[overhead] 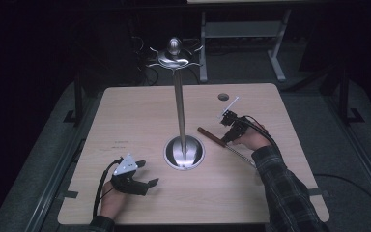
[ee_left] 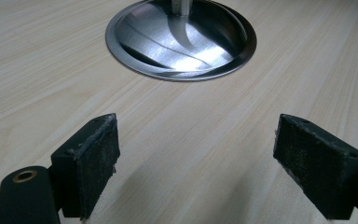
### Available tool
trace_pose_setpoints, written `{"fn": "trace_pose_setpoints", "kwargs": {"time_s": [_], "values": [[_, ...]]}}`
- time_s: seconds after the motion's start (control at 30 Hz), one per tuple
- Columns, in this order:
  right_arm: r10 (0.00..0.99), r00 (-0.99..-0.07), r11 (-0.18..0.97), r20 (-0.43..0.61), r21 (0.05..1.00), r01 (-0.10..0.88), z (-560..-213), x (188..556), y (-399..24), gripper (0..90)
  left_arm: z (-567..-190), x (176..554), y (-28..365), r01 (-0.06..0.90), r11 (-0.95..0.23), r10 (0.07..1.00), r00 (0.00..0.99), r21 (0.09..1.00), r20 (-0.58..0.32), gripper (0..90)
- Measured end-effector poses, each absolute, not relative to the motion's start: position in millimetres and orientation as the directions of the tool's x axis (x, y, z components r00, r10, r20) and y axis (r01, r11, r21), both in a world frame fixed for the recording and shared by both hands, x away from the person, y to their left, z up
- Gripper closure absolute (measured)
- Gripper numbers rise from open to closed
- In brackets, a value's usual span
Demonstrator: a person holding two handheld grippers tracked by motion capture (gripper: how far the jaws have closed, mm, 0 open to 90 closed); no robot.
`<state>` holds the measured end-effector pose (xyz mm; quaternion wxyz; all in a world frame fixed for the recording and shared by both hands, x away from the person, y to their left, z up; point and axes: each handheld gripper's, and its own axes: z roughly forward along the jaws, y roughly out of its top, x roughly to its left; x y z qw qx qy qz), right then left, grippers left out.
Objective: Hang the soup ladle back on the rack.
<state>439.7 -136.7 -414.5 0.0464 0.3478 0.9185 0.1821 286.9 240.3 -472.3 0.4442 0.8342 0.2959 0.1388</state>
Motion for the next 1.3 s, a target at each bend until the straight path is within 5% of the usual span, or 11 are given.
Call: {"fn": "trace_pose_setpoints", "kwargs": {"time_s": [0.57, 1.3], "values": [[0.611, -0.792, 0.775, -0.023, 0.222, 0.592, -438.5, 451.0, -108.0, 67.8, -472.4, 286.6, 240.5, 0.368, -0.428, 0.615, 0.788, 0.826, -0.032, 14.2], [0.649, -0.761, 0.734, 0.018, 0.250, 0.632, -438.5, 450.0, -112.5, 73.6, -472.4, 286.7, 240.5, 0.368, -0.427, 0.615, 0.788, 0.826, -0.033, 14.2]]}}
